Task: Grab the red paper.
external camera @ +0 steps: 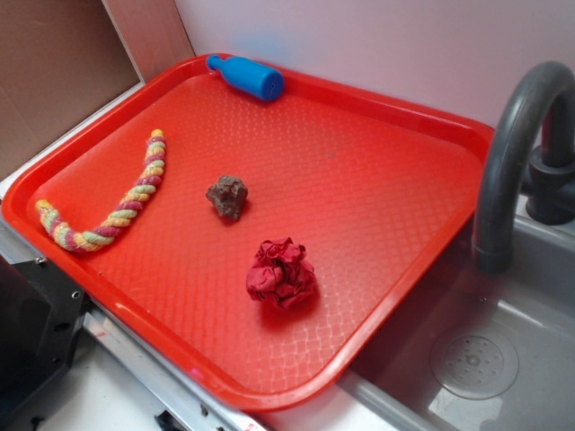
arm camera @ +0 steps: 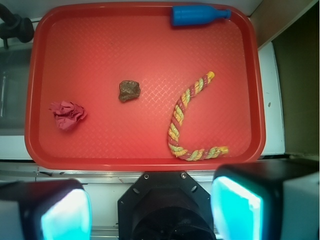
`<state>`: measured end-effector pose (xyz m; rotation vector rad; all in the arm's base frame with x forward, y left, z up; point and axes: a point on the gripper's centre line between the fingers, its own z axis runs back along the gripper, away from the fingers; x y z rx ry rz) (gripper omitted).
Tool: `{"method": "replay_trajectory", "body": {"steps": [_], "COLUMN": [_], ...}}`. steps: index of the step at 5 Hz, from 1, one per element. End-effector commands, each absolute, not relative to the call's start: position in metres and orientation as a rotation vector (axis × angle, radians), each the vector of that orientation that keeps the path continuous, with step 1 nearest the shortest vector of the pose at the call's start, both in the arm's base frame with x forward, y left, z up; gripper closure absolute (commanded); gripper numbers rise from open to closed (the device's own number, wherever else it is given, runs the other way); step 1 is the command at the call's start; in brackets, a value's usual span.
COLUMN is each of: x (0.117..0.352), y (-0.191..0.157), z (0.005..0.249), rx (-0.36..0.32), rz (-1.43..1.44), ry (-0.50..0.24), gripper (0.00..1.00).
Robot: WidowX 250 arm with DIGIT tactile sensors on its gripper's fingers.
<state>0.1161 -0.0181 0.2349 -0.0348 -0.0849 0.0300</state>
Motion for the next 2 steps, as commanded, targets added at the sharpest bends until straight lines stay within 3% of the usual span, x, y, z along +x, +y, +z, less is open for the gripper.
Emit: {"method": "replay_trajectory", "body": {"steps": [1, 2], "x": [0.116, 0.131], "y": [-0.018, -0.043], "z": [0.235, 0.230], "rx": [-0.035, -0.116], "rz": [0.030, 0.239], "ry": [-0.085, -0.101], "gripper": [0.00, 0.00]}}
